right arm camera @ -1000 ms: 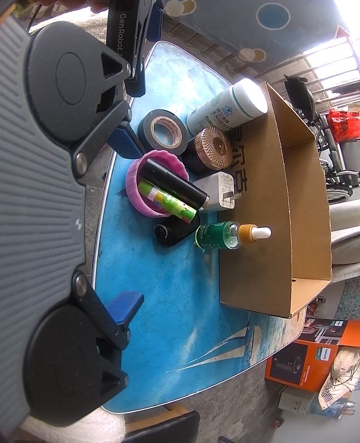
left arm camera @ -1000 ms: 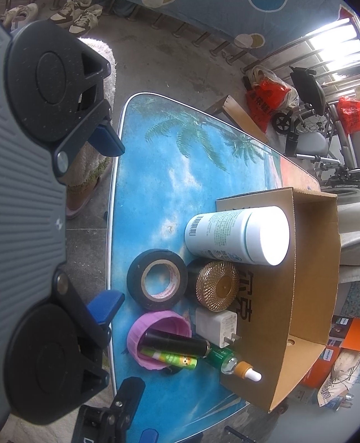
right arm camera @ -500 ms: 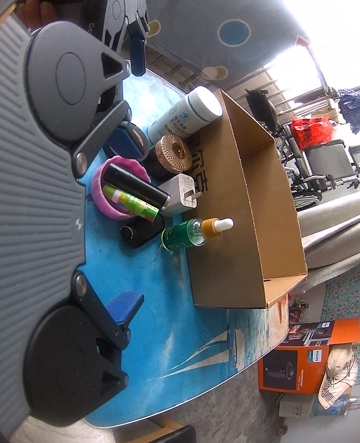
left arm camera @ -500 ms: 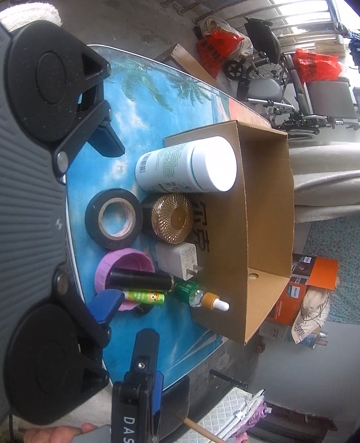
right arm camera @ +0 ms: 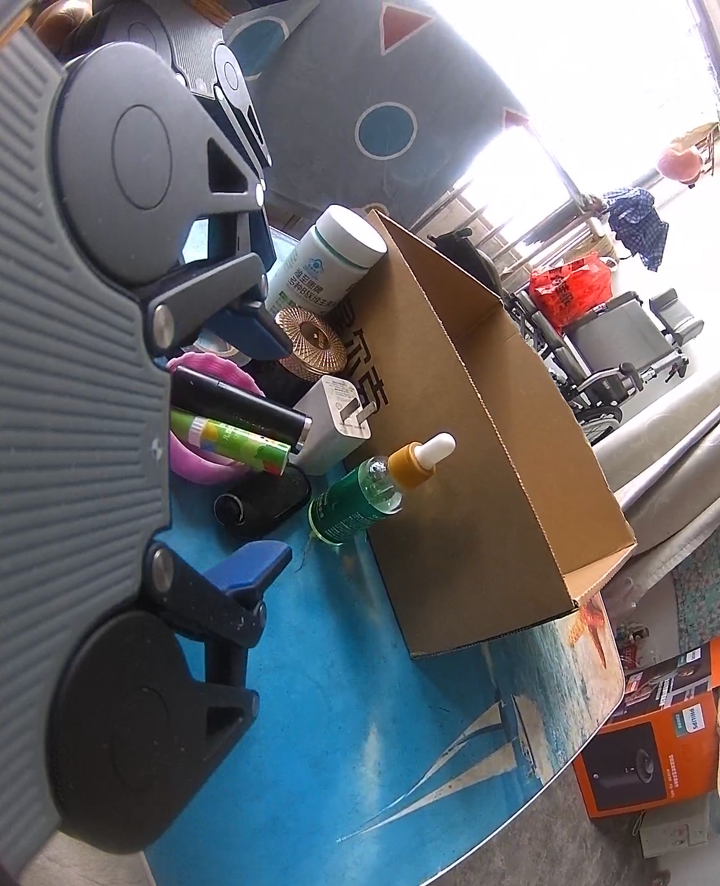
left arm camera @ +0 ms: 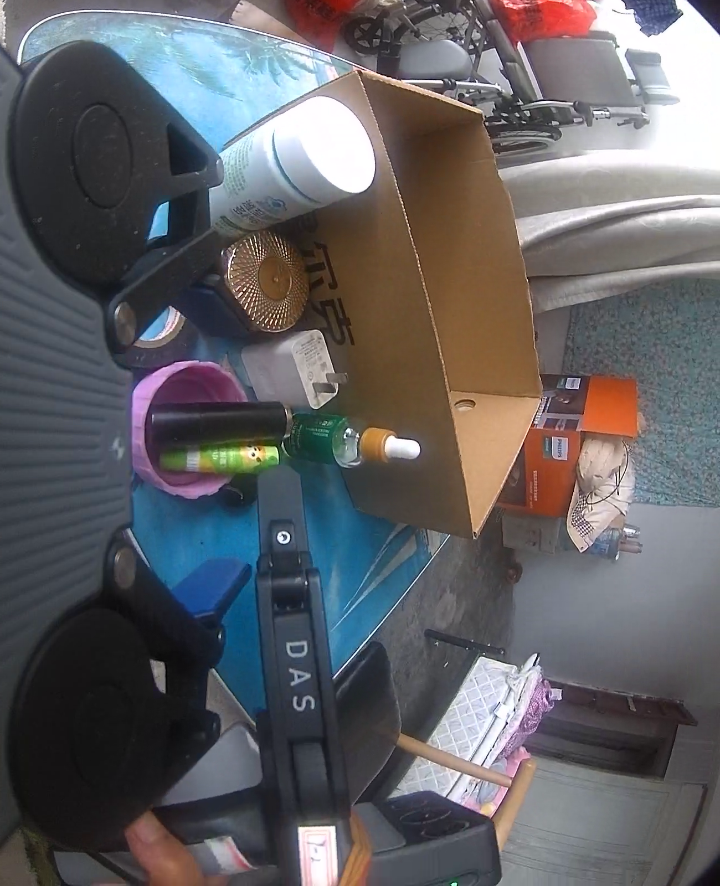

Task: Organize rigid objects
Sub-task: 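Reach the right gripper into the pink bowl around the lime-green tube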

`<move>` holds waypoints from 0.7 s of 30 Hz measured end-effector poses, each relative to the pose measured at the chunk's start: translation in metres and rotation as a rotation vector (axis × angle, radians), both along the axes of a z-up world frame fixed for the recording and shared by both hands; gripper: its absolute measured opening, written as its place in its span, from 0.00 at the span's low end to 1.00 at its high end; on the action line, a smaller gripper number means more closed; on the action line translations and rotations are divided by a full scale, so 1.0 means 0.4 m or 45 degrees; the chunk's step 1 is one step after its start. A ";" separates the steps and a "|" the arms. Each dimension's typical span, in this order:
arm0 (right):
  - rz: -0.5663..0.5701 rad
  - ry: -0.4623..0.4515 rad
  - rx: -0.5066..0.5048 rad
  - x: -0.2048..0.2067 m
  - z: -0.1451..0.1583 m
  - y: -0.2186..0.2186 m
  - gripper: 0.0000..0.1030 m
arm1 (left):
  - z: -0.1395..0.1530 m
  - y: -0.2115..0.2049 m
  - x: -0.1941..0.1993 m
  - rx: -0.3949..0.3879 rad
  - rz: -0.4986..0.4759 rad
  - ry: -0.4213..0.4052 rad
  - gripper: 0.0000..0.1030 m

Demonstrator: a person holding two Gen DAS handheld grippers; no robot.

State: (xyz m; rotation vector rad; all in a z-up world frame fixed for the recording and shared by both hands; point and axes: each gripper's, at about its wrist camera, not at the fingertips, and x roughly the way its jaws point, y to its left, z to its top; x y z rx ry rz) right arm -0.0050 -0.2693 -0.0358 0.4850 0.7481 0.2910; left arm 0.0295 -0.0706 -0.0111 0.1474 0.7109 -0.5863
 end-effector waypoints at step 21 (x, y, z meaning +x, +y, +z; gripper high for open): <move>0.054 0.123 0.226 0.089 -0.099 -0.021 0.25 | -0.047 -0.013 0.073 0.103 0.020 0.183 0.23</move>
